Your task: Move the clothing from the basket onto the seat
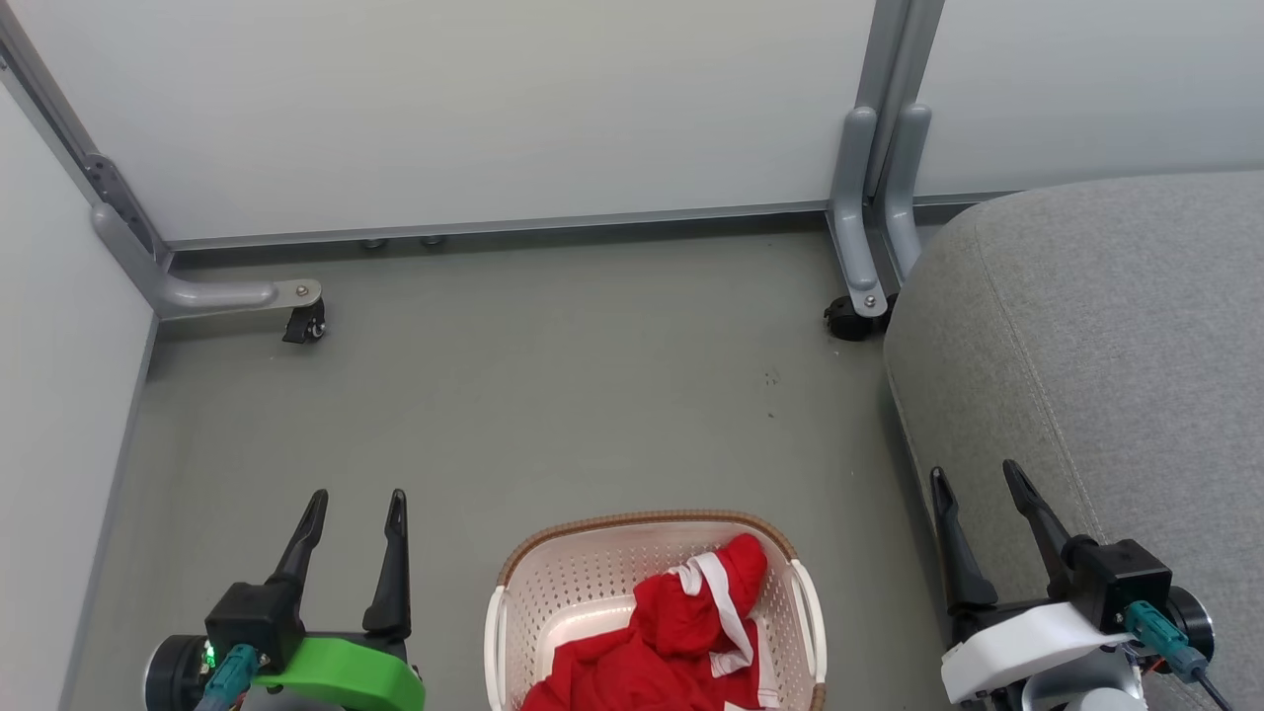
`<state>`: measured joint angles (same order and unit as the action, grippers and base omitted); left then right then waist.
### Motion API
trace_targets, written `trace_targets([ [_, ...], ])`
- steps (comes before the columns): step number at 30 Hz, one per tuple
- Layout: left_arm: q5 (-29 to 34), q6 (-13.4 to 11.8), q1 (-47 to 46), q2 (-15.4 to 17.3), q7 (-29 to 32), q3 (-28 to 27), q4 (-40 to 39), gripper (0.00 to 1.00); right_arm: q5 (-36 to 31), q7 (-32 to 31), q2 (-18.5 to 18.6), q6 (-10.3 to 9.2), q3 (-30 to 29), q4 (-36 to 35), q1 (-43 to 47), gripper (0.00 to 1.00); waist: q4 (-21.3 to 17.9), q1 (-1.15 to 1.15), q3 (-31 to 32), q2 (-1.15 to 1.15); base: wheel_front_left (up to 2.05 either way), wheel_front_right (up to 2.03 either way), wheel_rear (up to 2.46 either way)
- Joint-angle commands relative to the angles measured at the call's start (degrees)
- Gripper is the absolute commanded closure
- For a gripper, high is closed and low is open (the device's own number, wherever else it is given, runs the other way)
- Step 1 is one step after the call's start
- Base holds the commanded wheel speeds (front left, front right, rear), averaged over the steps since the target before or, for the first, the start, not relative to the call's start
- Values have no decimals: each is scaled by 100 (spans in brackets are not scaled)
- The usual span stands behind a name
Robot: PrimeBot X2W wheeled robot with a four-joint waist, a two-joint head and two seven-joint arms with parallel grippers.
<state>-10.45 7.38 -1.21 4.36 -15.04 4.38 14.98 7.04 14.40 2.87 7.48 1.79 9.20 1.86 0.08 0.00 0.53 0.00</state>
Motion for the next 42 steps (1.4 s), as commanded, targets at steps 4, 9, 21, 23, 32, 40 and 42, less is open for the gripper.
trace_targets([
  [4,6,21,39,-25,-21,-32,34,0,42,4,6,1,0,-15,45,0,0,0,-3,0,0,0,0],
  [9,65,21,-68,-49,-20,39,79,0,19,-36,6,1,1,-78,-17,0,-24,0,-67,0,0,0,0],
  [21,-8,20,-1119,-84,-13,1264,942,0,70,-44,6,1,-41,-524,-508,0,-216,0,-1116,0,0,0,0],
  [23,-58,20,-1356,-88,-13,1587,1228,0,97,-31,6,1,-41,-599,-629,0,-260,0,-1374,0,0,0,0],
  [32,-153,20,-2489,-100,-13,3054,2632,0,178,43,5,1,40,-873,-1289,0,-573,0,-2615,0,0,0,0],
  [40,-338,20,-3257,-108,5,4303,3747,0,324,78,4,1,118,-1006,-1703,0,-916,0,-3515,0,0,0,0],
  [42,-427,20,-3423,-112,19,4520,3975,0,398,82,3,1,139,-1082,-1805,0,-1009,0,-3724,0,0,0,0],
])
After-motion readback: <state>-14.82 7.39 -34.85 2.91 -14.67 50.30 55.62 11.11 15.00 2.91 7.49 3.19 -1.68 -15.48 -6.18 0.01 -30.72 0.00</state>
